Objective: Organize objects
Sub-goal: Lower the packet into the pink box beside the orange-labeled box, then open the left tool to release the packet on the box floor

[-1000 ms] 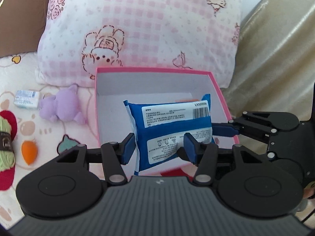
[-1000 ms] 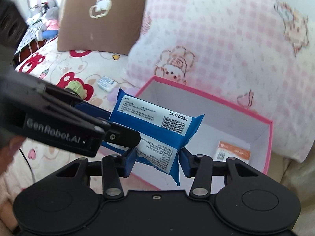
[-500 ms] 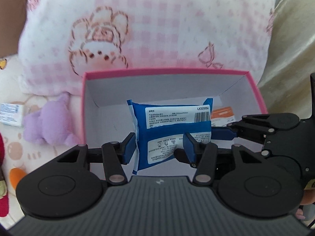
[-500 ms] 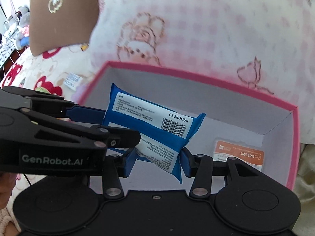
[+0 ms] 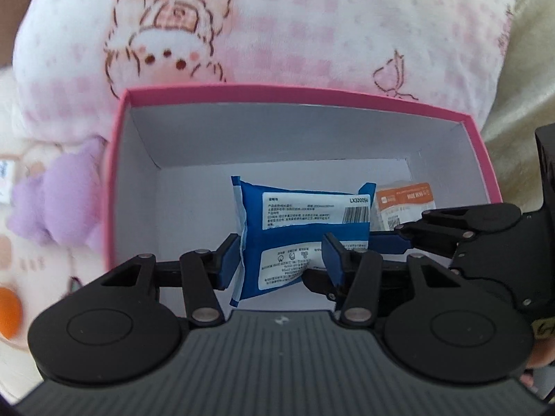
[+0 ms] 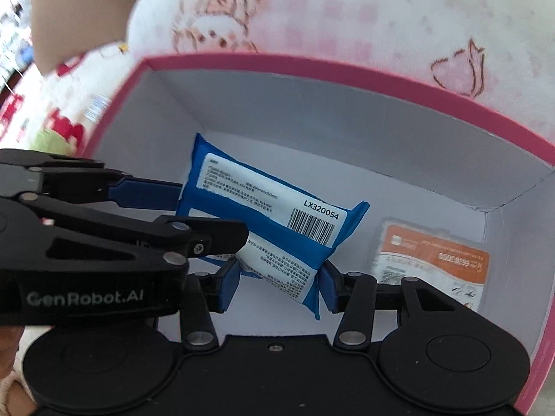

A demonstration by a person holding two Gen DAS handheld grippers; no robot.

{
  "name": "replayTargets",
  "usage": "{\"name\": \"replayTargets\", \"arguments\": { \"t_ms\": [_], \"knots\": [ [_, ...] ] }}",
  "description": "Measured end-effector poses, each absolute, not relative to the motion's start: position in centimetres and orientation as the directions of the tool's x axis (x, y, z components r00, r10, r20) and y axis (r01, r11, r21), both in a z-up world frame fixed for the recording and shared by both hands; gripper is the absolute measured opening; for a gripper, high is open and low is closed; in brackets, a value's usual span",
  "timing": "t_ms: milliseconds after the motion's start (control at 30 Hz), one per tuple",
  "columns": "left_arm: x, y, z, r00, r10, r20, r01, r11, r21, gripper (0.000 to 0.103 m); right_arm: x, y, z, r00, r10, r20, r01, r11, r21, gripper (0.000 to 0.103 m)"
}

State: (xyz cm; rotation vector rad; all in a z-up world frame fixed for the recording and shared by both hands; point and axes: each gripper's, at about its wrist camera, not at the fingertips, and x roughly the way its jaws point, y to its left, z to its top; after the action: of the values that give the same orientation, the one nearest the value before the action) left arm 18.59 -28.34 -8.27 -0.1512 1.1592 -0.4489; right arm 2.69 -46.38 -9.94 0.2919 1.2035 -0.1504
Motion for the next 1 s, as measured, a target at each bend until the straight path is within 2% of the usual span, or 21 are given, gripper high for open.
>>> {"name": "replayTargets", "arguments": {
  "t_ms": [233,500,567,733,867,1000],
  "knots": [
    [18.8,-28.9,-9.1,0.323,-0.424,-0.846,0.239,0.902,-0.361,0.049,2.7,-47.3,-10.5,0.319,0.033,-0.947,0.293,0.947,0.132,0.054],
    [18.7,-28.2,-9.0,0.342,-0.452,-0.824,0.211,0.891,-0.402,0.051,2.2,-47.2,-9.7,0.374,0.012,-0.927,0.329,0.933,0.145,0.056],
    [18.6,-28.2,-9.0,0.338,-0.458,-0.822,0.212,0.888,-0.407,0.052,2.0,-47.3,-9.7,0.371,0.009,-0.929,0.352,0.924,0.15,0.053],
    [18.3,-28.5,-9.0,0.344,-0.445,-0.826,0.211,0.894,-0.394,0.052,1.8,-46.3,-9.5,0.393,-0.072,-0.917,0.35,0.934,0.076,0.052],
    [18.0,-28.0,-8.2,0.364,-0.458,-0.811,0.225,0.888,-0.401,0.06,1.6,-45.3,-8.9,0.413,-0.133,-0.901,0.354,0.935,0.024,0.052],
    [17.4,-27.6,-6.7,0.379,-0.457,-0.805,0.267,0.886,-0.378,0.061,0.6,-45.0,-7.6,0.459,-0.155,-0.875,0.341,0.94,0.012,0.054]
  ]
}}
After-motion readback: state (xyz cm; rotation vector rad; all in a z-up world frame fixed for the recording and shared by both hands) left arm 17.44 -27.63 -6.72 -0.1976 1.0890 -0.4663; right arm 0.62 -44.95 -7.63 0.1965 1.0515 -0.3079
